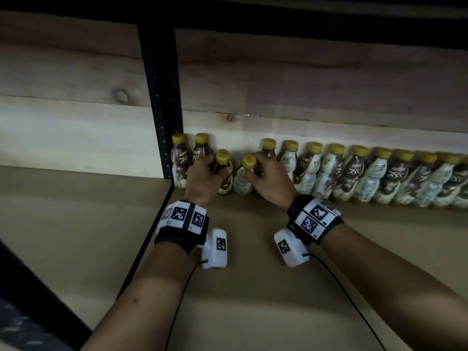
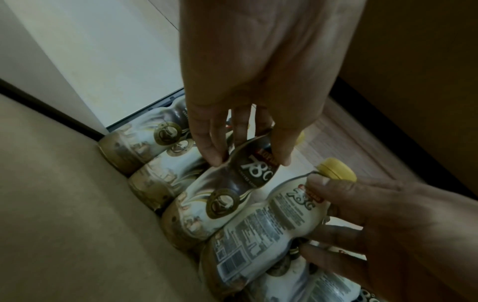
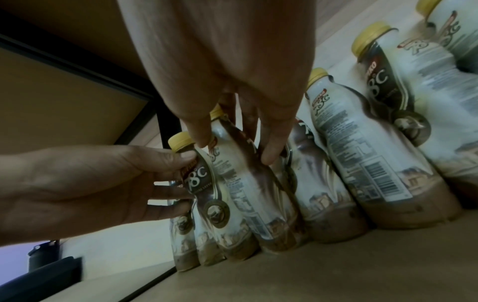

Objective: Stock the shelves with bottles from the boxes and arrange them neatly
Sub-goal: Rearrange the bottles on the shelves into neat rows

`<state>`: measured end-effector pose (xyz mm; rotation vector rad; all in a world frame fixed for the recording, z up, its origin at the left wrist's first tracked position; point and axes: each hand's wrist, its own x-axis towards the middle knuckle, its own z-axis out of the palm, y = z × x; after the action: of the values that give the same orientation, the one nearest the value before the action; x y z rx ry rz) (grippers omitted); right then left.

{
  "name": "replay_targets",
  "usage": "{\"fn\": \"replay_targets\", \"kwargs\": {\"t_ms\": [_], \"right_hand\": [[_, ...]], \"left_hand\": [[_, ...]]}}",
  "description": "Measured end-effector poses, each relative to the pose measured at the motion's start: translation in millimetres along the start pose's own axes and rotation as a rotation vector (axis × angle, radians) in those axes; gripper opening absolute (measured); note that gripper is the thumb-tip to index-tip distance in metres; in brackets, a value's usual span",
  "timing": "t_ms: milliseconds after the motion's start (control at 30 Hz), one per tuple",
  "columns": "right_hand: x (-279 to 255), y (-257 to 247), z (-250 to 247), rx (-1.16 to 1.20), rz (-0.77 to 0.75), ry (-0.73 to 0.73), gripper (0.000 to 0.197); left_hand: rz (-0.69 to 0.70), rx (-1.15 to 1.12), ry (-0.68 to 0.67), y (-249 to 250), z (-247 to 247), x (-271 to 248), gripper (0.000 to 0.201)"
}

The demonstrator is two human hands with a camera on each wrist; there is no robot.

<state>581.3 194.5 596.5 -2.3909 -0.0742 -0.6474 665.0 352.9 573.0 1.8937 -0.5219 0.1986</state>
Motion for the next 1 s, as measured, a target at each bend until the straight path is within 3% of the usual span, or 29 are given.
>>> {"fn": "replay_targets", "kwargs": {"t_ms": [167, 333, 567, 733, 867, 1000], "right_hand": [[0, -3, 5, -0.006, -0.004, 0.041, 0.022], [4, -15, 2, 0.084, 0.023, 0.059, 0.016], [-1, -45, -17, 0.108, 0.011, -0.001, 0.026], [-22, -54, -24, 0.193, 0.029, -0.067, 0.018], [-34, -51, -24, 0.214, 0.057, -0.129, 0.009], [-40, -45, -21, 0.211, 0.103, -0.141, 0.012]], "left_hand": [[0.026, -0.032, 0.005, -2, -2, -6, 0.015], [0.008, -0.163, 0.014, -2, -11, -16, 0.025], [-0.068, -0.239, 0.041, 23, -39, -36, 0.024], [-0.077, -0.264, -0.064, 36, -55, -62, 0.017], [-0.063, -0.294, -0.111, 36, -57, -73, 0.024], [-0.049, -0.265, -0.132, 34, -56, -77, 0.022]]}}
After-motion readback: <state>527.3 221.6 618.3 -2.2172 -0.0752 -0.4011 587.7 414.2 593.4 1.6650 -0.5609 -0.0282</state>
